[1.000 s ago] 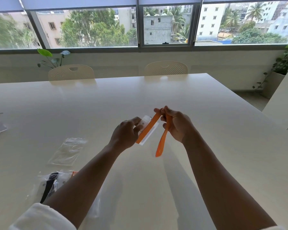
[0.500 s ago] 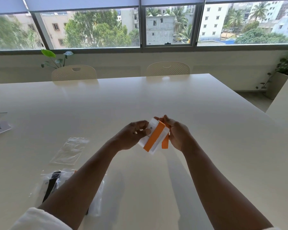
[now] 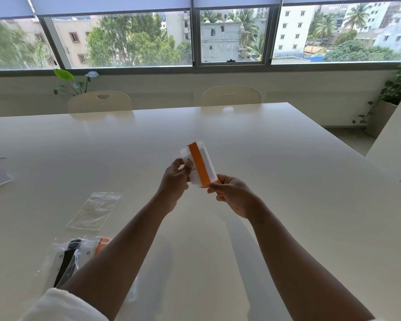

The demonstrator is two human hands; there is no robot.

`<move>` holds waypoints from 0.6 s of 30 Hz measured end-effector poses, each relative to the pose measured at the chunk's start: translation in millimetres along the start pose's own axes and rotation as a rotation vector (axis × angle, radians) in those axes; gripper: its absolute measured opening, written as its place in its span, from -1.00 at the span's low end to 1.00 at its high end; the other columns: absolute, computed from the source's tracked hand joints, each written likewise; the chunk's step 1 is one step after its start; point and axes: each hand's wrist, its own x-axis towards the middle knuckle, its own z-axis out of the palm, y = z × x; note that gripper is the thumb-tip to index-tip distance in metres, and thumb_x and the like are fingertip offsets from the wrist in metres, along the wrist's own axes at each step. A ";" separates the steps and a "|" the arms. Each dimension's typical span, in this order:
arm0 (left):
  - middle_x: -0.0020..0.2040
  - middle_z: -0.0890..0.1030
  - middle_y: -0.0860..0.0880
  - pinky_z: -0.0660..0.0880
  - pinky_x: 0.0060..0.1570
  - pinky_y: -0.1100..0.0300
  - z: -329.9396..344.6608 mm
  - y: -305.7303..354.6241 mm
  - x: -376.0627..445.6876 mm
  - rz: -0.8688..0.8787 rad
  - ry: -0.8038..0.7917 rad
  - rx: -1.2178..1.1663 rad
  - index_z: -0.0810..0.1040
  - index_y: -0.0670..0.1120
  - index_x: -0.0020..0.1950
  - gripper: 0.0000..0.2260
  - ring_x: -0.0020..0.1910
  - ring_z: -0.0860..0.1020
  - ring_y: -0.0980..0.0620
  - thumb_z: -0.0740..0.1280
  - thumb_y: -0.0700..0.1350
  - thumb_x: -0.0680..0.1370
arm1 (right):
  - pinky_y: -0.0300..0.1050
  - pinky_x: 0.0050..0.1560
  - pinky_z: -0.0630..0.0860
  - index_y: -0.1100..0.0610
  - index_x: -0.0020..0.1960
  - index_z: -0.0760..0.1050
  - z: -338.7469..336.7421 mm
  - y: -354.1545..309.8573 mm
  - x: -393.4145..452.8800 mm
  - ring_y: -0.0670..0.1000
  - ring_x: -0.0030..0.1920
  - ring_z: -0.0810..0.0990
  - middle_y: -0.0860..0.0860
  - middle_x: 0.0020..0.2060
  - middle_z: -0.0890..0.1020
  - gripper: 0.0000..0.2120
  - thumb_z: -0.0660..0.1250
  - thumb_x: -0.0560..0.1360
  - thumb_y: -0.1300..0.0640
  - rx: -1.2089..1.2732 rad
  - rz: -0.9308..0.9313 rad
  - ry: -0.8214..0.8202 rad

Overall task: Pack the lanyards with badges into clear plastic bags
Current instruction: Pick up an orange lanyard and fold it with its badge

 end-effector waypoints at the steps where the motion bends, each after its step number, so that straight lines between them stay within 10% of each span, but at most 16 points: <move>1: 0.11 0.61 0.02 0.53 -0.18 0.30 0.4 1.3 1.1 -0.001 0.028 -0.001 0.42 0.02 0.31 -0.77 0.02 0.59 0.06 0.17 0.01 0.68 | -0.09 0.03 0.39 0.05 0.03 0.60 0.0 1.4 -0.9 0.02 -0.03 0.52 0.02 -0.09 0.68 -0.89 0.41 0.50 0.15 -0.017 -0.005 -0.013; 4: 0.15 0.58 0.02 0.52 -0.25 0.37 2.9 3.9 3.8 0.004 0.120 0.022 0.40 -0.02 0.36 -0.73 0.01 0.58 0.05 0.17 -0.01 0.68 | -0.11 -0.01 0.39 0.08 0.05 0.62 2.8 3.5 -3.4 0.02 0.00 0.55 0.03 0.00 0.70 -0.76 0.50 0.41 0.08 -0.062 -0.016 -0.021; 9: 0.24 0.57 -0.06 0.55 0.17 0.03 3.4 2.1 6.7 0.016 0.239 0.080 0.39 -0.04 0.38 -0.71 0.17 0.56 -0.07 0.20 -0.02 0.67 | -0.30 -0.20 0.38 0.13 0.09 0.65 6.5 -2.6 -7.6 -0.09 -0.14 0.56 0.01 -0.06 0.69 -0.72 0.51 0.40 0.10 -0.154 -0.003 -0.035; 18: 0.30 0.57 -0.13 0.57 0.09 0.01 0.6 -3.0 3.2 0.184 0.311 0.437 0.41 -0.11 0.33 -0.70 0.22 0.58 -0.16 0.18 0.02 0.67 | -0.17 -0.14 0.36 0.09 -0.08 0.67 3.2 -8.6 -9.1 -0.03 -0.13 0.50 -0.04 -0.16 0.71 -0.83 0.37 0.53 0.01 -0.137 -0.009 -0.059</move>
